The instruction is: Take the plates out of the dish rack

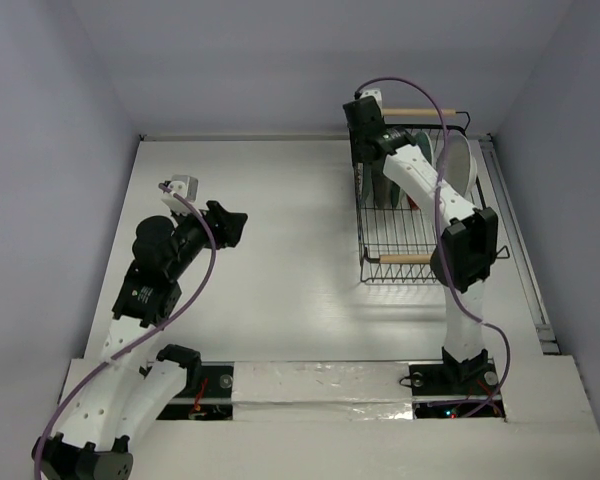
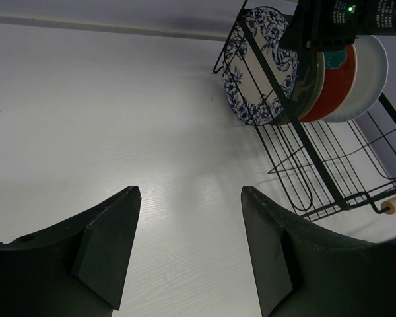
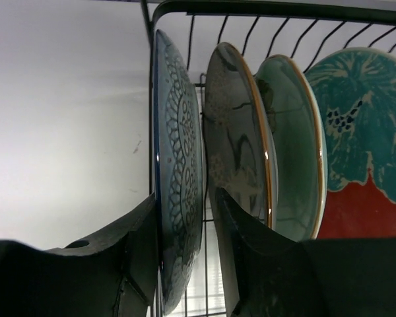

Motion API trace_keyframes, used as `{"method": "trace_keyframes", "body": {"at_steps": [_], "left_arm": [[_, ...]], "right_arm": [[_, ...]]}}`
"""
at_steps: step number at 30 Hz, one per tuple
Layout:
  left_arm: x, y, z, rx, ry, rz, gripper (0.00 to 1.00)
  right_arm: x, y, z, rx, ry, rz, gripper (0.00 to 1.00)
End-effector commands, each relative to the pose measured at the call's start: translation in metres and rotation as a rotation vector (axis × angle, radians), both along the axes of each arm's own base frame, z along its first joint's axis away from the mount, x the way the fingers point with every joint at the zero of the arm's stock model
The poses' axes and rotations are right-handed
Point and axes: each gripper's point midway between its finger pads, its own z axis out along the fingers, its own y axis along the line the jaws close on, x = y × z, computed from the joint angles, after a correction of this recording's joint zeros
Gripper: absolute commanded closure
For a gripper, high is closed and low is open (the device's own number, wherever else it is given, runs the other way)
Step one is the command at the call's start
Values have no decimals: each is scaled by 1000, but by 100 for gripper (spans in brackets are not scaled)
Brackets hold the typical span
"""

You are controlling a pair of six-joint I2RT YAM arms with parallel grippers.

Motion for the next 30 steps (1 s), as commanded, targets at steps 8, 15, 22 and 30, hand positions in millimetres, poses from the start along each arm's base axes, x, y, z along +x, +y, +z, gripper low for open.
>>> {"method": "trace_keyframes", "body": {"at_steps": [8, 15, 22, 30], "left_arm": [[-3, 1, 7, -3, -41, -3, 41], [-5, 1, 11, -5, -54, -4, 41], [-6, 0, 11, -5, -55, -4, 41], [-8, 0, 13, -10, -65, -1, 41]], "right_arm": [[4, -7, 16, -162, -51, -101, 65], [4, -8, 29, -229, -90, -130, 90], [1, 8, 64, -274, -183, -126, 100], [-5, 7, 114, -329, -300, -149, 100]]}}
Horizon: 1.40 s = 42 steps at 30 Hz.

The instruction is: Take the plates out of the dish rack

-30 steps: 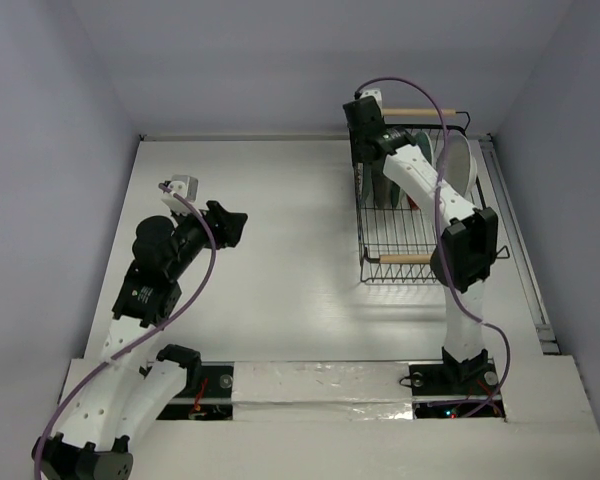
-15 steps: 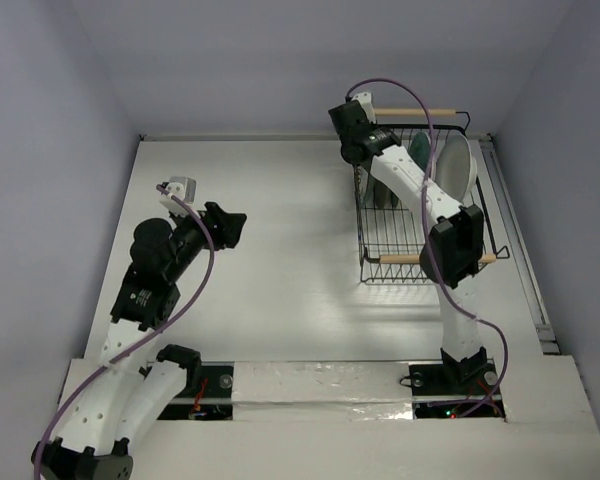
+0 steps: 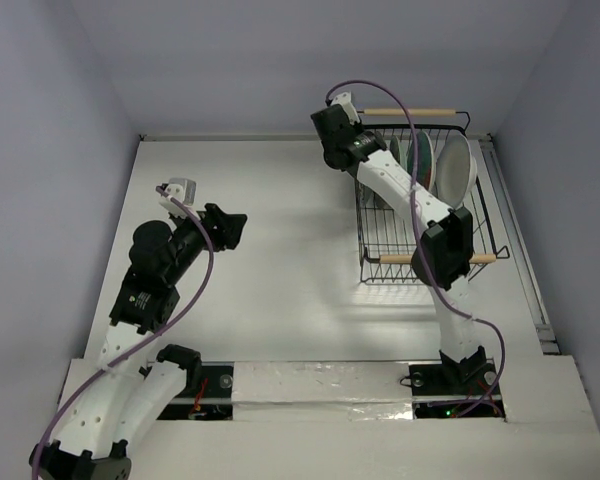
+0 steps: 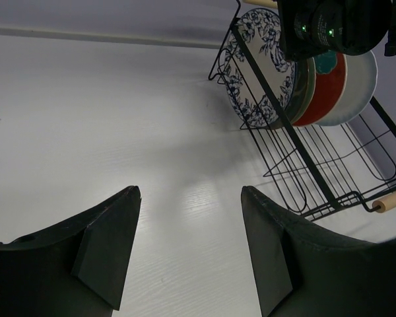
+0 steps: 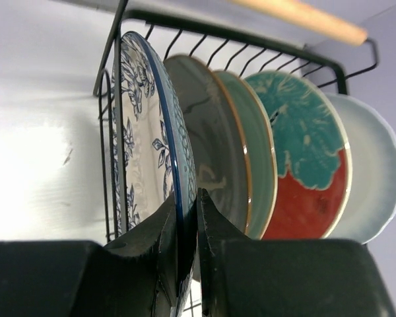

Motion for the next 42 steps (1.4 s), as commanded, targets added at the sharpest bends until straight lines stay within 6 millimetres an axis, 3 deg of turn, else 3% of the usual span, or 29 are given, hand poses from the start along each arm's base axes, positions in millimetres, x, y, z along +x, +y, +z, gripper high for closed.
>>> {"method": "trace_keyframes", "body": {"at_steps": [1, 7, 14, 15, 20, 23, 25, 30, 31, 34, 36, 37, 39, 40, 42], "left_arm": [[0, 0, 3, -5, -25, 2, 41], [2, 0, 2, -5, -18, 10, 41], [7, 15, -1, 6, 1, 99, 41], [7, 16, 0, 5, 0, 107, 41], [9, 22, -1, 7, 5, 146, 42], [10, 28, -1, 5, 9, 174, 42], [11, 30, 1, -1, 5, 188, 42], [11, 63, 7, -9, 0, 360, 38], [8, 67, 12, -16, -18, 377, 37], [0, 81, 22, -36, -58, 444, 32], [-3, 87, 25, -43, -75, 476, 32], [-5, 89, 27, -48, -86, 482, 32], [-6, 91, 29, -54, -94, 492, 31], [-6, 91, 29, -53, -93, 492, 31], [-5, 88, 27, -52, -90, 476, 31]], "right_arm": [[-2, -1, 109, 65, -291, -36, 100], [-13, -2, 139, 47, -341, -30, 100], [-41, -15, 190, 202, -442, -19, 100], [-53, -21, 209, 247, -476, -8, 100], [-88, -39, 249, 364, -561, 25, 100], [-107, -30, 272, 514, -594, 134, 100], [-110, 3, 270, 646, -552, 291, 100], [-114, 92, 247, 940, -462, 566, 100], [-119, 121, 226, 977, -381, 646, 100], [-113, 176, 187, 1074, -258, 716, 100], [-110, 200, 174, 1142, -225, 734, 100], [-106, 216, 152, 1164, -164, 750, 100], [-104, 235, 136, 1228, -105, 769, 100], [-99, 246, 114, 1237, -58, 765, 100], [-103, 266, 97, 1264, -13, 776, 100]]}}
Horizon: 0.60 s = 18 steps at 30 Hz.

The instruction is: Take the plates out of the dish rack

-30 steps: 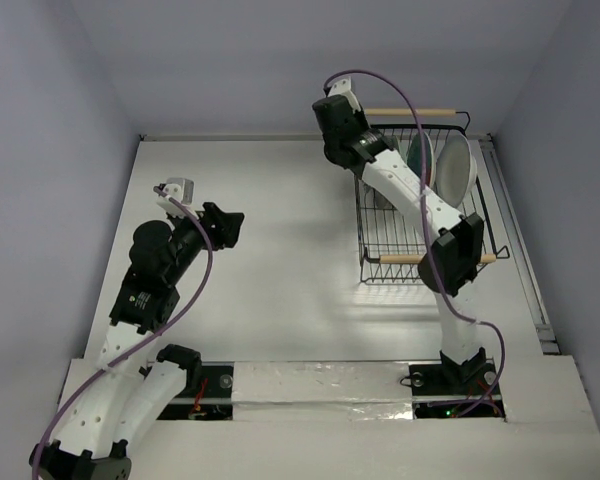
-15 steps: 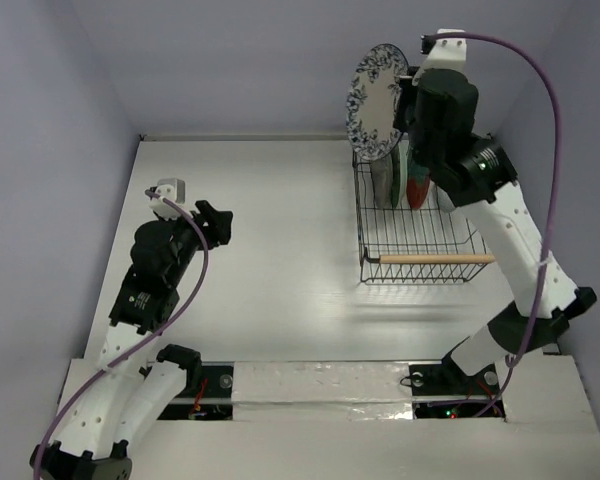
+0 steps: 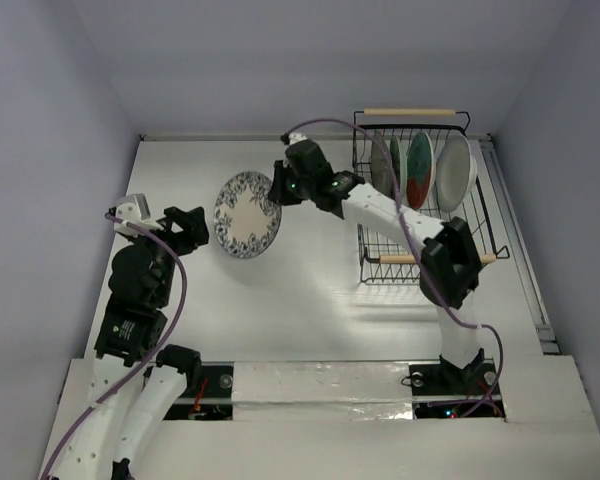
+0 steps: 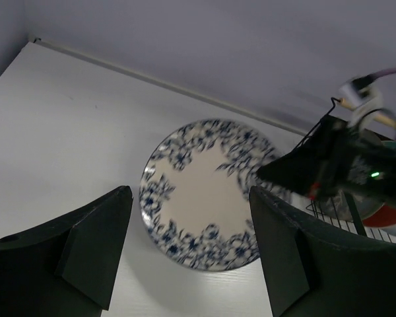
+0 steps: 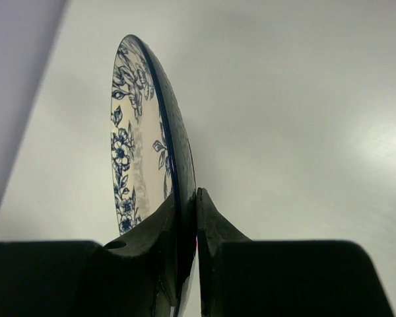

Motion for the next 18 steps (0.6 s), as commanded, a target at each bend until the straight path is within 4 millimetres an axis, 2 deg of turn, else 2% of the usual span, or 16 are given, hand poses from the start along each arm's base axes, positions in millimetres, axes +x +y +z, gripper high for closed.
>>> {"method": "trace_keyframes", "body": {"at_steps": [1, 2, 6, 11, 14, 18], "left_arm": [[4, 2, 6, -12, -20, 18, 31], [4, 1, 6, -11, -21, 13, 31], [5, -3, 4, -11, -18, -10, 30], [6, -7, 4, -10, -18, -30, 30], [7, -10, 3, -11, -18, -43, 30], [7, -11, 2, -12, -11, -51, 29]], "right_arm": [[-4, 40, 85, 328, -96, 84, 100], [-2, 49, 62, 308, -60, 87, 100], [2, 60, 8, 287, 18, 63, 100], [11, 56, -35, 239, 50, 3, 100], [13, 52, -70, 183, 89, -21, 100], [9, 40, -108, 113, 127, -57, 88]]}}
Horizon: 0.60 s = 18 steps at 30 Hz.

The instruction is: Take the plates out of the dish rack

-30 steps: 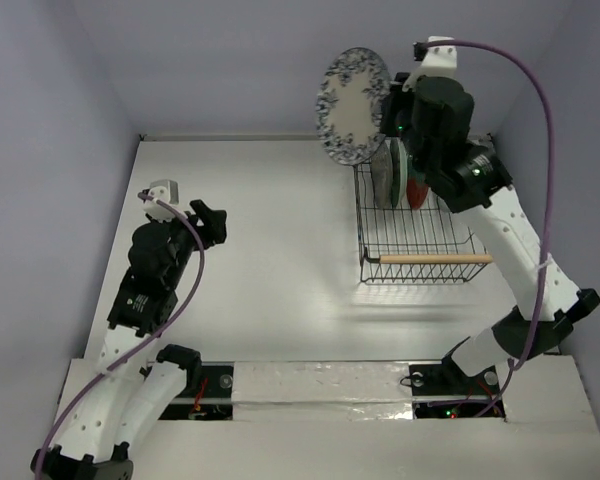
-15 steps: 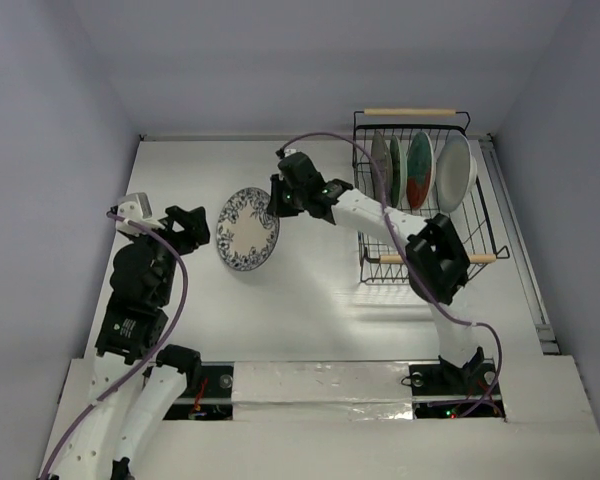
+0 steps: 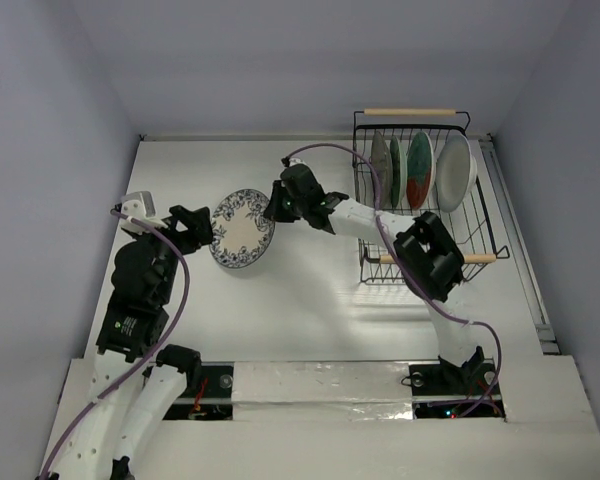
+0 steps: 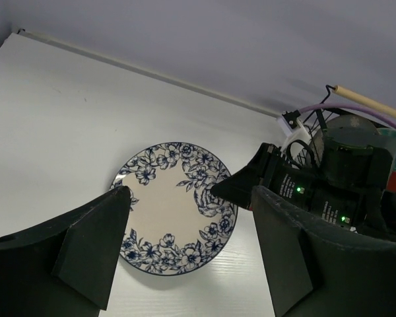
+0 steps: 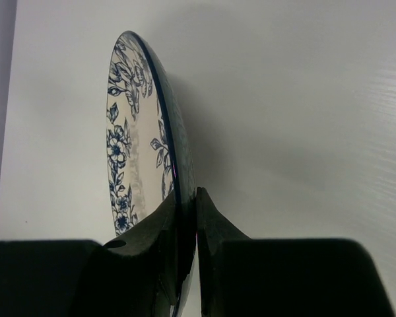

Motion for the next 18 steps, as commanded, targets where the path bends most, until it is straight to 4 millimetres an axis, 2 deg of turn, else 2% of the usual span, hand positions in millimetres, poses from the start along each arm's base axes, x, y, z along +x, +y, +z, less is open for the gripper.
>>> {"method": "trace_keyframes", "body": {"at_steps": [1, 2, 6, 9, 12, 15, 18], "left_arm": [[4, -4, 6, -15, -29, -17, 29], [4, -6, 6, -17, -30, -25, 28], [4, -8, 6, -19, -29, -37, 28], [4, -9, 5, -19, -27, -43, 27], [4, -9, 5, -19, -29, -43, 27], [4, -10, 6, -18, -30, -51, 26], [5, -12, 6, -19, -30, -57, 26]], "right_arm": [[8, 3, 12, 55, -65, -41, 82], [5, -3, 0, 31, -50, -51, 79], [3, -13, -11, -3, -47, -74, 69], [-3, -24, -31, -83, -4, -77, 64], [-5, -30, -41, -138, 16, -73, 63], [-7, -38, -50, -186, 29, -76, 55], [-7, -42, -49, -200, 19, -85, 46]]}}
